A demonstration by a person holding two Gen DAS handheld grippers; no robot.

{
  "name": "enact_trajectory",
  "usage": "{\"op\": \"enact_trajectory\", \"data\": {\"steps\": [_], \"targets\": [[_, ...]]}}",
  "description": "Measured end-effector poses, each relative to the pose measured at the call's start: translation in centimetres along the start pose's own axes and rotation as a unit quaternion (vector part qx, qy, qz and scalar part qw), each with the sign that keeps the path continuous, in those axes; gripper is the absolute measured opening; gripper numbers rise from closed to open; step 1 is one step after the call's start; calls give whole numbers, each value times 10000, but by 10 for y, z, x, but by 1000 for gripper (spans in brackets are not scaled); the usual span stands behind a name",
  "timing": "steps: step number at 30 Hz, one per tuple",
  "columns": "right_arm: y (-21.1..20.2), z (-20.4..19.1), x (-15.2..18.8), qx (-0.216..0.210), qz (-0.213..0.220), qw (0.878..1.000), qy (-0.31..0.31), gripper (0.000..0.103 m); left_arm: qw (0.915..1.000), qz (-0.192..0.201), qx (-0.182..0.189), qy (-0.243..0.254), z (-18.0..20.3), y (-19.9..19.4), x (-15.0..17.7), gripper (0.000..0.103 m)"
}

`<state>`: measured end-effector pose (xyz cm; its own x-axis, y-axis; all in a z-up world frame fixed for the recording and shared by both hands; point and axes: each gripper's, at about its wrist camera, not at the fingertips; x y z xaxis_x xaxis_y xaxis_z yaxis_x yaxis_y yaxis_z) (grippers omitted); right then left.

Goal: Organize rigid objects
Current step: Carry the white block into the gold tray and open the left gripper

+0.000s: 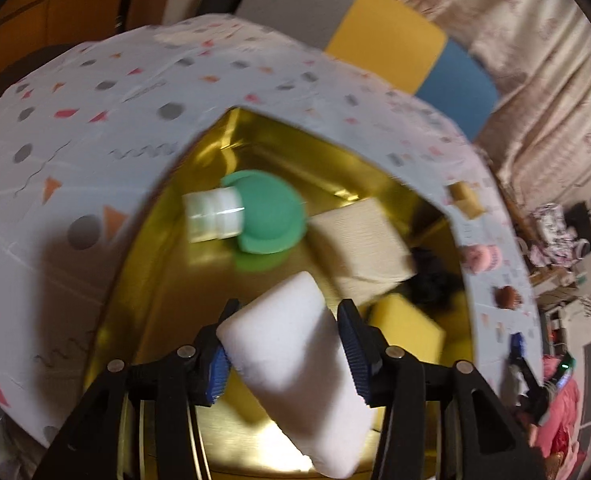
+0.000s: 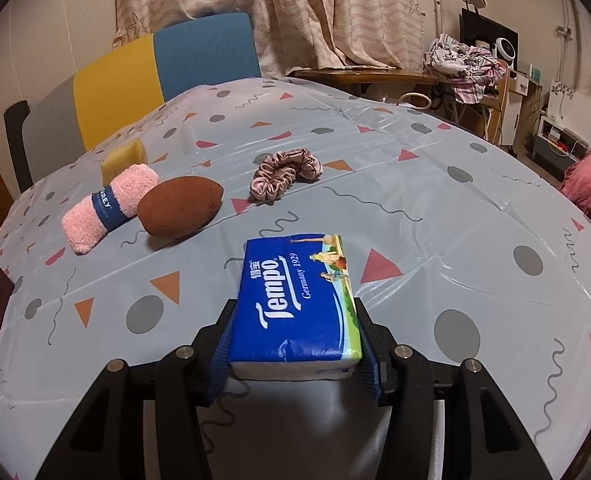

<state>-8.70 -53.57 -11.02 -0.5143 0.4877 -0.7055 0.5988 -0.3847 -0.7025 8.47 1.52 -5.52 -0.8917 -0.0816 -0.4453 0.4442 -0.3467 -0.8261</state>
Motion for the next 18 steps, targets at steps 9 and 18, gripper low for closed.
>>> {"op": "enact_trajectory", "data": {"steps": [9,18], "targets": [[1,-4,0,124,-33,9999,-112,53,9987,321,-401,-68,-17,-16,-5,71],[0,-6,0,182,-55,9997,-172,53,9980,632,-52,-82,-15,-39,-4,71]]}}
Point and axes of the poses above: each gripper's, at about its wrist camera, not at the fingertips, and y roughly the way its jaws point, z to its right, x to its underside, and after that the axes turned 1 degree about -x, right-handed
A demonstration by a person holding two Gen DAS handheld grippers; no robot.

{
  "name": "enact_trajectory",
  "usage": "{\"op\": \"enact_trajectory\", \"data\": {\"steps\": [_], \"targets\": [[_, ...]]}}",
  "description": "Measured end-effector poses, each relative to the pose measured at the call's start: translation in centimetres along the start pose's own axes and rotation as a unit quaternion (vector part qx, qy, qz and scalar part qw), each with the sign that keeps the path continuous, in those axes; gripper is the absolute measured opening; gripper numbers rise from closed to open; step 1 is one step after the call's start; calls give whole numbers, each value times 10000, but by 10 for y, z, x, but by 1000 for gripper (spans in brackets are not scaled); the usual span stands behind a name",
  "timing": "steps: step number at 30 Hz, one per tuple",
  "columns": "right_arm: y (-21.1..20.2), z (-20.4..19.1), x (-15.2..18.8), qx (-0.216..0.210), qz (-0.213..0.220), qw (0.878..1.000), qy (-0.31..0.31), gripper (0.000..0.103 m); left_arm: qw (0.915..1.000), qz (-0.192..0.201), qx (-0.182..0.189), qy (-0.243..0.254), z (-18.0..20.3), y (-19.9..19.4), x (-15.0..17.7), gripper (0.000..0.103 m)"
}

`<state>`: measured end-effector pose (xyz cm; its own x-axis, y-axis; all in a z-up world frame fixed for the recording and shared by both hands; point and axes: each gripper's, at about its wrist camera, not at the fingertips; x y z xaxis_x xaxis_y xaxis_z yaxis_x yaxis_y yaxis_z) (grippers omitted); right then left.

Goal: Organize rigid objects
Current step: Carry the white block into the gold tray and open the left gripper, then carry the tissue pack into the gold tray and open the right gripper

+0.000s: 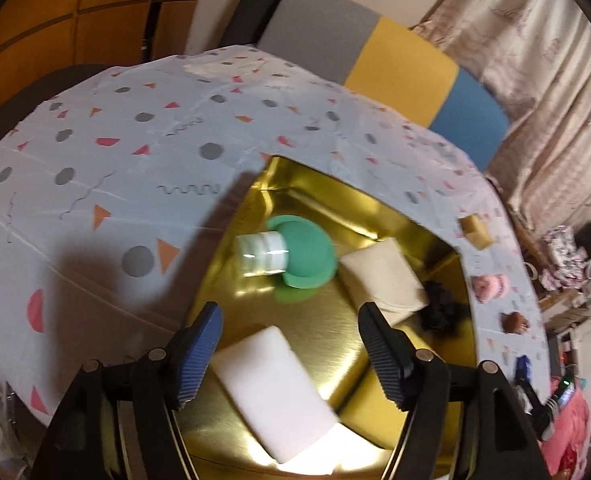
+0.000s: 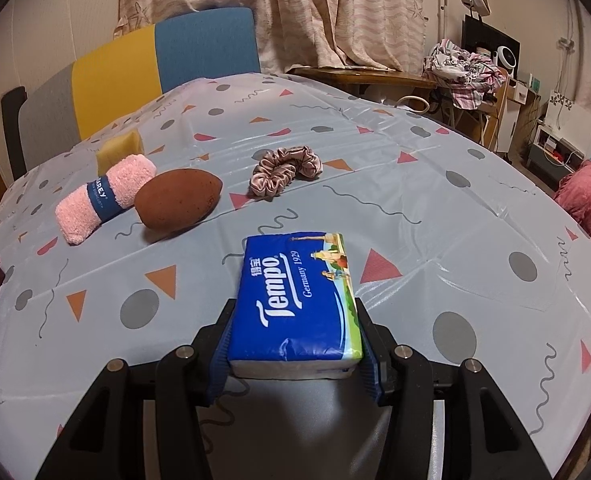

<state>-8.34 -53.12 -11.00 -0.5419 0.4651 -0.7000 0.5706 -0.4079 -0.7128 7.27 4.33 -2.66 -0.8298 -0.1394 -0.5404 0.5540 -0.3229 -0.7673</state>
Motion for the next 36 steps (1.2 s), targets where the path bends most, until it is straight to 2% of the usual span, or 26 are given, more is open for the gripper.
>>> {"op": "enact_trajectory", "data": {"steps": [4,9,14,20,25,32,36], "targets": [[0,-3,-1,24,-61,9999,-97,53,9995,1,93,292,14,-5,9,71],[-14,-14,2,-214,-45,9990,-401,53,9975,-121,317,617,31,-7,23,71],[-41,-29,8,-627,-7,9972,-402,53,9956,-206,609,680,37,-6,33,71],[-77,-69,12,-1314,16,9899,-533,53,9940,-270,722,772,42,-5,39,71],[-105,-124,17,-1983,-19,9759,-908,53,9942,-168,652,841,38,-12,38,71],[-141,-219,25,-2930,-165,9429,-1575,53,9957,-14,456,804,18,-25,37,71],[-150,-267,27,-3282,-367,9257,-1843,53,9969,51,391,687,3,-30,36,71]]}}
Point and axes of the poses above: each gripper's, at about its wrist camera, not at the fingertips, and y roughly the way its jaws point, z to its right, x to its underside, and after that the axes turned 1 degree about -x, right-handed
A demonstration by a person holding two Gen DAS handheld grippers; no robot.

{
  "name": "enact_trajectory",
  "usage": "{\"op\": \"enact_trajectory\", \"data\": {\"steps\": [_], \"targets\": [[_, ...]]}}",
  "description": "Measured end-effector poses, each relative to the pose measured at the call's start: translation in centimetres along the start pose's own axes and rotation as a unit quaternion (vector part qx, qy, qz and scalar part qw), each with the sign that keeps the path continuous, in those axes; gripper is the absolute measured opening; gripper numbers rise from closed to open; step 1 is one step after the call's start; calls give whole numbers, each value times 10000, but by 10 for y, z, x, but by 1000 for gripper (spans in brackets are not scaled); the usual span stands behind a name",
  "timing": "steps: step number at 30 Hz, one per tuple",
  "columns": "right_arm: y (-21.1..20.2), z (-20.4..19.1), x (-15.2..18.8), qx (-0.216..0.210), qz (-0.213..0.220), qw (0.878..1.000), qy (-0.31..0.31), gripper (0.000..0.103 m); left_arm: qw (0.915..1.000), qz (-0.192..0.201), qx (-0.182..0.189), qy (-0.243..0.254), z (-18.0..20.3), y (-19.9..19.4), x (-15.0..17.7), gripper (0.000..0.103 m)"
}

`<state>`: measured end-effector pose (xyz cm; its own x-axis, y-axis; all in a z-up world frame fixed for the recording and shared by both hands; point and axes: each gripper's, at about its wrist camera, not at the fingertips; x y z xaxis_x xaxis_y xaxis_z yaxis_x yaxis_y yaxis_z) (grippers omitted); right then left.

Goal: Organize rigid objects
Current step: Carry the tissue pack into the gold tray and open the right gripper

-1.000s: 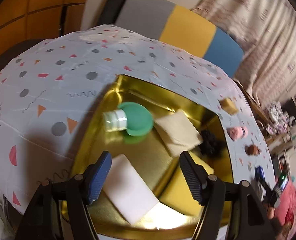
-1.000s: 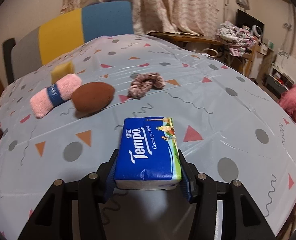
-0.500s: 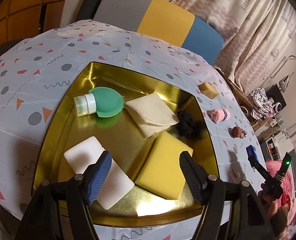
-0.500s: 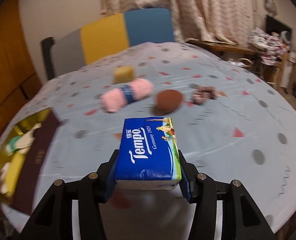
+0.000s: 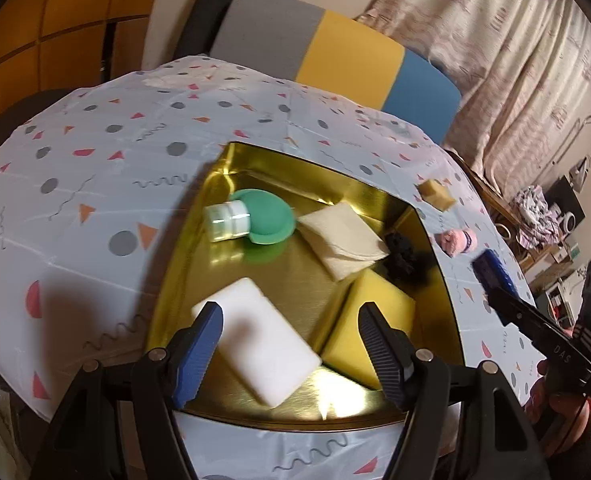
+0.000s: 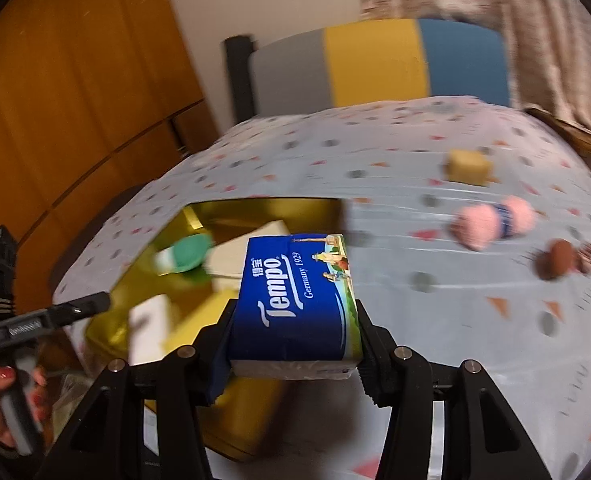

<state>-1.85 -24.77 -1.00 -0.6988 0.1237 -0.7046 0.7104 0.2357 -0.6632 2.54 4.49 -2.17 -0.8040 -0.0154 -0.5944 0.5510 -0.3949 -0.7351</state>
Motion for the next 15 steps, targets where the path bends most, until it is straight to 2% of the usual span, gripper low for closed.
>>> {"op": "enact_trajectory", "data": {"steps": [4,8,15], "targets": [[31,-41,-12,-420,-329,9984,-165,53,9998,19,-134,-131,-14,-4,0,71],[68,-80,-20,-553,-666,9955,-381,53,9995,69,-168,-274,-27,-10,1,71],[116,-100,-24,-629,-1128,9914,-192,53,9988,177,-210,-409,-41,-21,2,71]]}}
Point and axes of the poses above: each gripper's, at about its wrist camera, not at the fingertips, and y roughly the way its jaws point, z to its right, x to its underside, and after that the axes turned 1 degree about -x, right-handed
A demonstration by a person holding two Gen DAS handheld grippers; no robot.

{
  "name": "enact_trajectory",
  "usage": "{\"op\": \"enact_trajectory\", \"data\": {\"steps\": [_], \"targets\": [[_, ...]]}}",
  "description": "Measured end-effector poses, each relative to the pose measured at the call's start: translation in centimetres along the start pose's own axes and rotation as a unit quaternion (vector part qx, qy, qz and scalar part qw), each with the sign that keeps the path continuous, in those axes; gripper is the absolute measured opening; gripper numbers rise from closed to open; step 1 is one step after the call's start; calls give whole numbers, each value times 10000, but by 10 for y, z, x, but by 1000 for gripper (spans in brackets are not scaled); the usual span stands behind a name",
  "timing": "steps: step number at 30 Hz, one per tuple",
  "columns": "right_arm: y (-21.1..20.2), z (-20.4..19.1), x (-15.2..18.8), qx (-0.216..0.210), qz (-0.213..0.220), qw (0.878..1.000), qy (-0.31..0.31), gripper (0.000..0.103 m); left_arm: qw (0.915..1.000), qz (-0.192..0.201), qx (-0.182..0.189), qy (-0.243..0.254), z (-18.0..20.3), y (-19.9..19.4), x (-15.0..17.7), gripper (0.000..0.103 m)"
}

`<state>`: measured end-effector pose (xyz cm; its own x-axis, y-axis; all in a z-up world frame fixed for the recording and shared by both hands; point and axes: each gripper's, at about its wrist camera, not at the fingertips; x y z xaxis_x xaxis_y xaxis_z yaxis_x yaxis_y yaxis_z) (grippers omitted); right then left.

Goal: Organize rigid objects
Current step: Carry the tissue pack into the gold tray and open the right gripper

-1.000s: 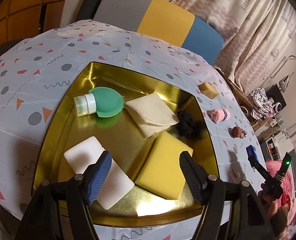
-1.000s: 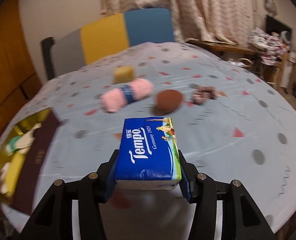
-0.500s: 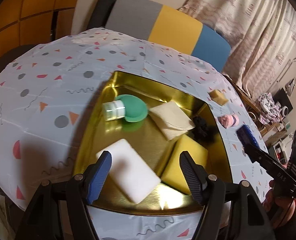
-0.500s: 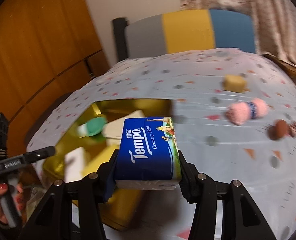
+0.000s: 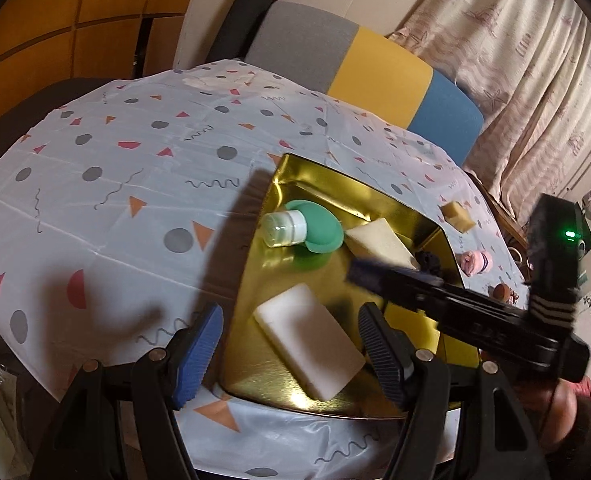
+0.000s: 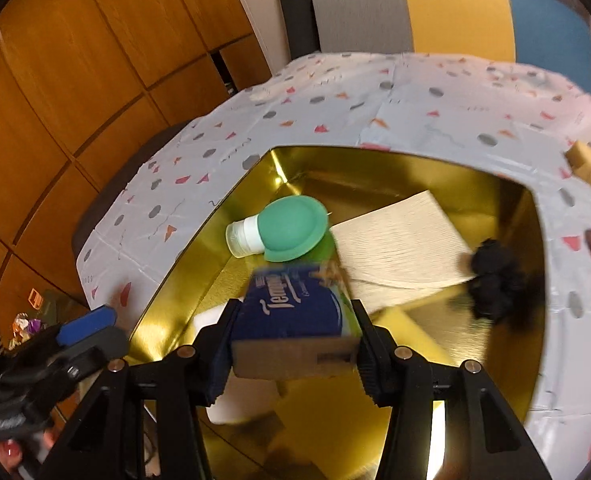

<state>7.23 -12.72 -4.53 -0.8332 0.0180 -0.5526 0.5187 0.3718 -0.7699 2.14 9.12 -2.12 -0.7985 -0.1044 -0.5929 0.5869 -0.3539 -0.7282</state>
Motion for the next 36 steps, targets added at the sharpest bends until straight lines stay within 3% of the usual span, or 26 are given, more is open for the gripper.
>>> {"op": "enact_trajectory", "data": {"steps": [7,9,11,13,17,21,30,35,36], "targets": [[18,-6,-9,10,83,10000,-5,58,9999,7,21,-159,-9,-2,-1,71],[4,-6,-8,136,393,9991,-33,75,9999,26,23,-151,-9,-3,0,71],[-15,-3,-5,98,749,9971,-37,84,9999,27,26,-147,-9,-2,1,71],[-29,-3,-3,255,900,9955,-174,84,9998,8,41,-170,-8,0,1,71],[-35,-2,8,635,603,9952,-429,83,9998,-28,90,-171,-6,3,3,71],[-35,-3,22,590,427,9963,-467,83,9998,-15,76,-165,-5,3,3,71],[2,-18,37,919,-282,9896,-1066,82,9998,10,28,-195,-6,0,2,71],[8,-6,26,1691,-32,9791,-1132,81,9998,-68,41,-166,-3,3,3,71],[4,-3,24,1629,18,9814,-1016,81,9999,-74,44,-123,-1,3,3,71]]}}
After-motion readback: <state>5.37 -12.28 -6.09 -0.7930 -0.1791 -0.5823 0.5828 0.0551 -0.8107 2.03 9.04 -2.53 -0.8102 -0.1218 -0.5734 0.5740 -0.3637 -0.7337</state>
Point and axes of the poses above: each gripper's, at about its wrist camera, not at the fingertips, and y roughly the way its jaws point, z to its right, x to its underside, and after that the axes turned 1 degree about -x, right-handed
